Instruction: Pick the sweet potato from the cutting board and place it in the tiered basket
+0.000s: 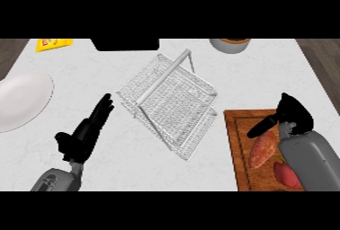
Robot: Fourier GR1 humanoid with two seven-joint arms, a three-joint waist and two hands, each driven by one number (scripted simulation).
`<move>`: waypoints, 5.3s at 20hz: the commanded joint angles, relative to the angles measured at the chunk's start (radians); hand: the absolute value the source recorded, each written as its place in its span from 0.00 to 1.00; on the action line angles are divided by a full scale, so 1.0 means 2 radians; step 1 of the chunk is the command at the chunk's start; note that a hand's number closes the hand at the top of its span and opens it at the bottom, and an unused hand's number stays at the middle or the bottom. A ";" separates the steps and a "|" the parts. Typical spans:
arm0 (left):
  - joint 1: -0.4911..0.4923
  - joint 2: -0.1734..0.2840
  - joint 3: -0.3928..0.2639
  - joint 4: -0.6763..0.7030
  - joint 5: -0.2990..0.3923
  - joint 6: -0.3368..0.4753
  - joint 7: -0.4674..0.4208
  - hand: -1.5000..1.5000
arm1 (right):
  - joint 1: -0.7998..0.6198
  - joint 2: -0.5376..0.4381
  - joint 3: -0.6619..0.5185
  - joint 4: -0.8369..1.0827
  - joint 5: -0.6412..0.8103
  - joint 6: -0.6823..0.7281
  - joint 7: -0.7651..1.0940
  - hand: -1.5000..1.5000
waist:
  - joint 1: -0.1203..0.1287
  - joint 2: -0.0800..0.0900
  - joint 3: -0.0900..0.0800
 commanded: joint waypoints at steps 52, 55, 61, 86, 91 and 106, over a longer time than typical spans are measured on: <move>0.014 -0.044 0.053 -0.012 -0.054 -0.038 0.022 0.50 | 0.498 0.120 0.129 -0.349 0.392 -0.054 -0.131 1.00 | -0.003 0.000 0.002; 0.015 -0.041 0.050 -0.020 -0.056 -0.044 0.032 0.50 | 0.504 0.132 0.146 -0.416 0.421 -0.082 -0.115 1.00 | 0.001 0.001 0.002; 0.016 -0.032 0.061 -0.021 -0.044 -0.059 0.029 0.50 | 0.501 0.158 0.214 -0.521 0.432 -0.157 -0.159 1.00 | 0.001 0.000 0.002; -0.001 -0.062 0.038 -0.008 -0.079 -0.058 0.013 0.50 | -0.014 0.191 0.118 -0.393 0.349 0.028 0.076 1.00 | 0.048 0.012 0.000; -0.023 -0.061 0.050 0.008 -0.072 -0.064 0.013 0.50 | -0.120 0.191 0.043 -0.273 0.272 0.031 0.063 1.00 | 0.045 0.012 0.001; -0.022 -0.072 0.044 0.006 -0.083 -0.060 0.027 0.50 | -0.319 0.191 -0.018 0.056 0.136 -0.166 0.004 1.00 | 0.045 0.009 0.002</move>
